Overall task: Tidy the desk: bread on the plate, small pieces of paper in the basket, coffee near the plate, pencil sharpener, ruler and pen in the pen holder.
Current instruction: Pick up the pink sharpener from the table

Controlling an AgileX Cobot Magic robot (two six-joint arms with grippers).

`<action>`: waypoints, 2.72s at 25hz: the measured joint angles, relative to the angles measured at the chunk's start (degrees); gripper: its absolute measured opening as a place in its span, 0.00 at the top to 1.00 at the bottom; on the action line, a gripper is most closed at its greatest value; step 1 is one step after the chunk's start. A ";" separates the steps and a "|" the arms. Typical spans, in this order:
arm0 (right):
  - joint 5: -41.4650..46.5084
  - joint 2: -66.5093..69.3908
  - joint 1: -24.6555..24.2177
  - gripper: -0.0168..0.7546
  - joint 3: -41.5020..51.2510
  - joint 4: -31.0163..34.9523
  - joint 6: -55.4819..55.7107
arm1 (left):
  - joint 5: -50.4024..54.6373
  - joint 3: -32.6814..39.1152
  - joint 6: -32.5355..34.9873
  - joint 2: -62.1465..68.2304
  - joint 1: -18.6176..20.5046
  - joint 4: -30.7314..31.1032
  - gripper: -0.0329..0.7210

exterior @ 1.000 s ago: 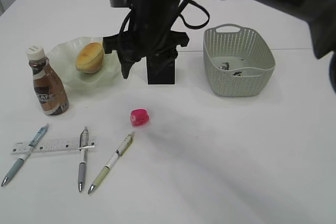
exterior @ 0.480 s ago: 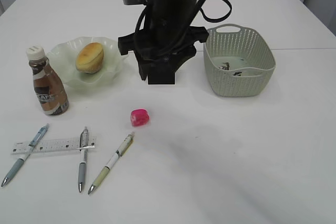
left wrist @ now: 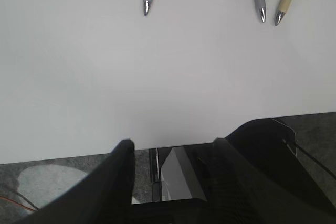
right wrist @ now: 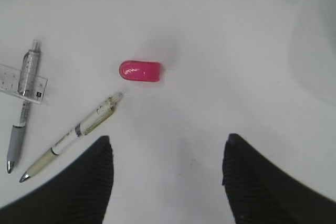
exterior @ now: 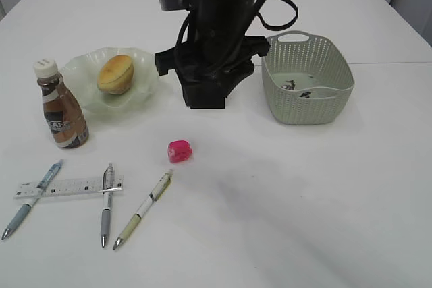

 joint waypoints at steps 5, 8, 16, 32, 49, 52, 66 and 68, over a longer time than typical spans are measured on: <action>-0.04 3.31 0.00 0.32 0.00 1.47 1.05 | 0.00 0.00 0.00 0.00 0.00 -0.04 0.50; -0.16 5.30 0.00 0.32 0.00 2.71 1.98 | 0.00 0.00 0.00 0.00 0.00 -0.17 0.50; -0.40 10.17 0.00 0.32 -5.64 6.60 2.68 | 0.00 0.00 0.00 0.00 0.00 -0.26 0.50; -0.49 15.43 0.00 0.32 -9.92 7.14 2.81 | 0.00 0.00 0.00 0.00 0.00 -0.26 0.50; -0.71 17.97 0.00 0.32 -12.70 4.32 2.81 | 0.00 0.00 0.00 0.00 0.00 -0.30 0.50; -0.71 17.97 0.00 0.32 -12.70 4.13 2.81 | 0.00 0.00 0.00 0.00 0.00 -0.30 0.50; -0.71 19.44 0.00 0.32 -16.23 4.49 2.81 | 0.00 0.00 0.00 0.00 0.00 -0.30 0.50; -0.71 19.84 0.00 0.32 -16.23 4.52 2.81 | 0.00 0.00 0.00 0.00 0.00 -0.30 0.50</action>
